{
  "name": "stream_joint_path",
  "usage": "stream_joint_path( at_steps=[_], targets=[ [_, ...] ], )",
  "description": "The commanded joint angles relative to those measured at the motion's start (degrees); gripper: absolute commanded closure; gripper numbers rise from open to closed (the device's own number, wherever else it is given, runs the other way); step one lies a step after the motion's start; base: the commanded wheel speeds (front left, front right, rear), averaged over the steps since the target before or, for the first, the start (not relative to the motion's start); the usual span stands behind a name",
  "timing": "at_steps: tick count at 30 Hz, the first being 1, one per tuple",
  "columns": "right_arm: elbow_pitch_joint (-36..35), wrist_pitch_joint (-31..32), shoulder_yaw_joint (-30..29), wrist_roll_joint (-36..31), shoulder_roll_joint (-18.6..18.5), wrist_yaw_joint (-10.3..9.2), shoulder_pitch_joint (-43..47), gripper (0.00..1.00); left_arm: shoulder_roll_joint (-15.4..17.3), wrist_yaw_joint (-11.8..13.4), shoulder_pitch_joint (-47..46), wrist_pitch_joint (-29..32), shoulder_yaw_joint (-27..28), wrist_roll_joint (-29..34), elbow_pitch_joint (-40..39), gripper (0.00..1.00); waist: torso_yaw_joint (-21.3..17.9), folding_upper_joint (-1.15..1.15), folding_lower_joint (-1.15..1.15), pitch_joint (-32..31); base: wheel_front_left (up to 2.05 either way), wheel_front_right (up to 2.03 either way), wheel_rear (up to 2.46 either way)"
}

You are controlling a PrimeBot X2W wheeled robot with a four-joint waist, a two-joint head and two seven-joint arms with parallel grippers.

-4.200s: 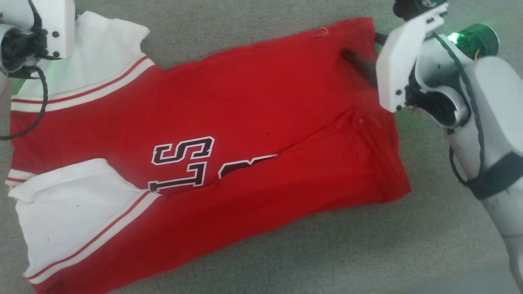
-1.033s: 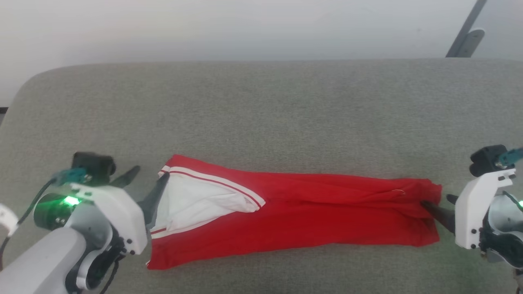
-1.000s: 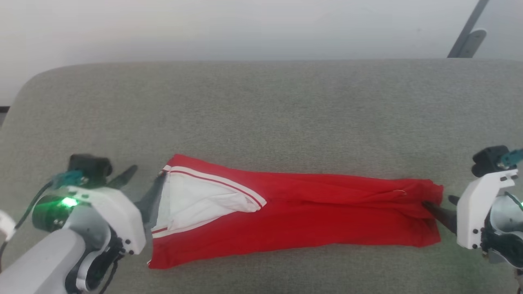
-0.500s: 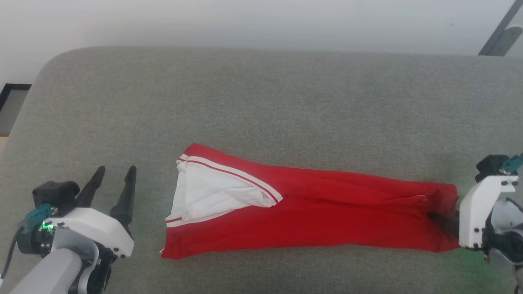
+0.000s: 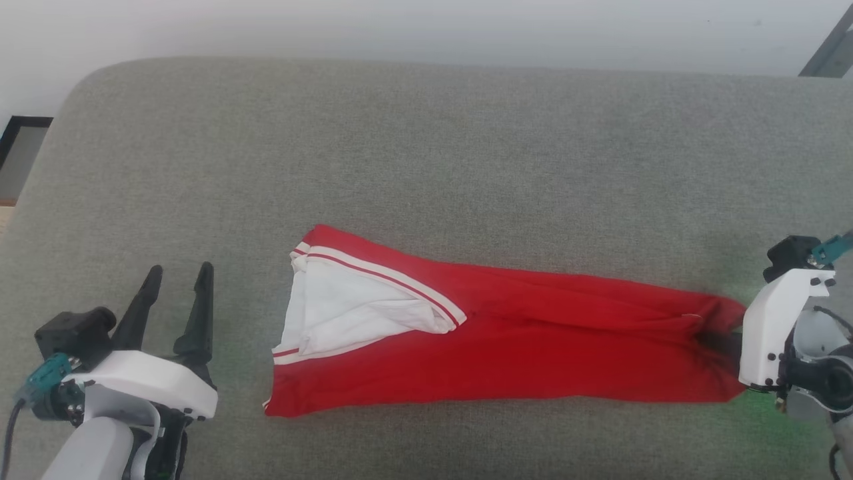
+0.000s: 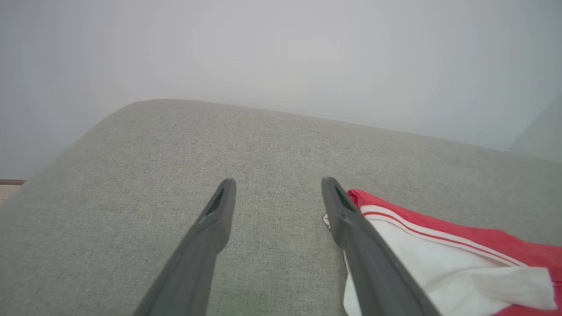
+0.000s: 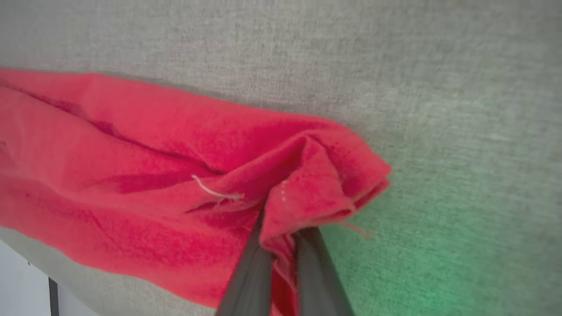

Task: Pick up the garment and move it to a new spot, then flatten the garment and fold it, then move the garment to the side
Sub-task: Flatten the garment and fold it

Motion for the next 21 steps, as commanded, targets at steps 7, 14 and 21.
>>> stream_joint_path(
  at_steps=[7,14,21],
  targets=[
    [3.3,-4.7,-3.4,-1.0,-4.9,-0.17,-1.5,1.00,-4.2,-4.6,1.1,-0.2,5.8,4.9,0.6,0.00,-1.2,0.00,0.00,0.7,0.00,0.00,0.00],
    [8.7,-8.9,-8.7,-5.4,-10.1,-0.11,-3.2,1.00,-6.6,-7.2,0.2,-0.2,8.4,7.5,1.4,0.00,-2.1,0.00,0.00,1.4,0.00,0.00,0.00],
    [6.3,-7.5,-7.5,-3.5,-8.8,-0.05,-4.5,1.00,-8.1,-8.8,0.0,-0.2,10.1,8.9,2.3,0.00,-3.0,0.00,0.00,1.3,0.00,0.00,0.00]
  ],
)
